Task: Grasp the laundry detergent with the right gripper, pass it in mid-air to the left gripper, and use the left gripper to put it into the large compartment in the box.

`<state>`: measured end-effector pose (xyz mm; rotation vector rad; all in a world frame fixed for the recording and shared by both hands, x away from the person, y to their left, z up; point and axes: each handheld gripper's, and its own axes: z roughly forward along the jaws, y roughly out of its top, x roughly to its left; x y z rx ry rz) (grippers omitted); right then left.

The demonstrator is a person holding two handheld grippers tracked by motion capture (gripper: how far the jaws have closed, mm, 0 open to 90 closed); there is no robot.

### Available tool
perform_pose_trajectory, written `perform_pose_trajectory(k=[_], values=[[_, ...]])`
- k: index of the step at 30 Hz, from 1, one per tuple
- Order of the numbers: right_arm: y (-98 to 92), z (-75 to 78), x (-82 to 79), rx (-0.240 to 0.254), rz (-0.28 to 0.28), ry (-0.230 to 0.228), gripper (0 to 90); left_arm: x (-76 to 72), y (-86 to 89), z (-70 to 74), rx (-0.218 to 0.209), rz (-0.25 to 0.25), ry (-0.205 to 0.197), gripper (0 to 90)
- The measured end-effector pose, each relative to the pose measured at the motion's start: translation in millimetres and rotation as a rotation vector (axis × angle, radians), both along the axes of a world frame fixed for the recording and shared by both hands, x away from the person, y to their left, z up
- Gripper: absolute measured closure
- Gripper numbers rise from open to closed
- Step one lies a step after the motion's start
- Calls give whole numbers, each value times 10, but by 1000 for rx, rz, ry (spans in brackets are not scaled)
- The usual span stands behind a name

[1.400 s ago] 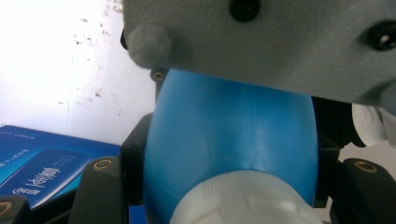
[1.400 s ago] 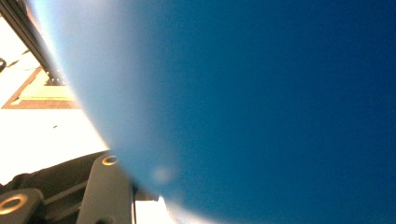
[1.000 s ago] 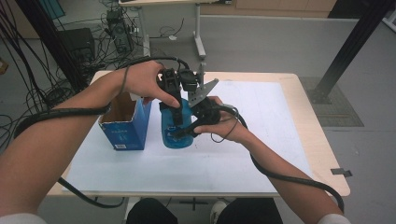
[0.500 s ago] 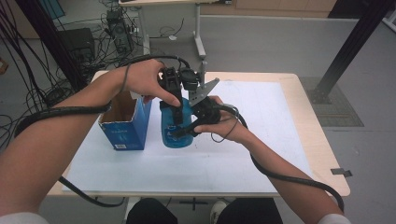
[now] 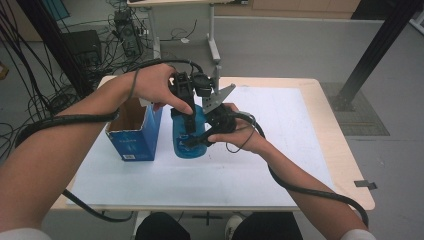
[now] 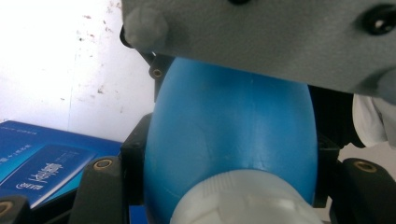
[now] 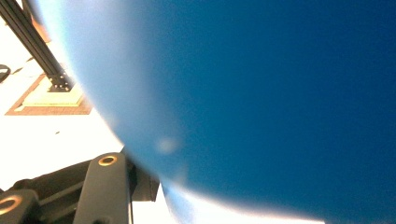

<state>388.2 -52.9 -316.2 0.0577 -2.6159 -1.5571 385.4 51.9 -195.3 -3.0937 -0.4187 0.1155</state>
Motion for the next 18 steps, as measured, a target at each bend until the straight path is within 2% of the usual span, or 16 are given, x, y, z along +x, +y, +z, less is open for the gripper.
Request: perform_pose_trajectory(k=[3,7,8,15,18], values=[[0,11,-9,-1,1,10,406,-2,0,5,0,-3,-2,378],[3,14,4,0,-2,-5,405,1,7,9,0,-1,-4,378],[3,17,-4,3,2,12,405,3,8,9,-1,0,-3,378],[0,18,2,19,-2,12,391,7,7,3,-6,1,-7,378],[-3,20,14,17,-4,-2,383,8,1,3,-7,1,-4,379]])
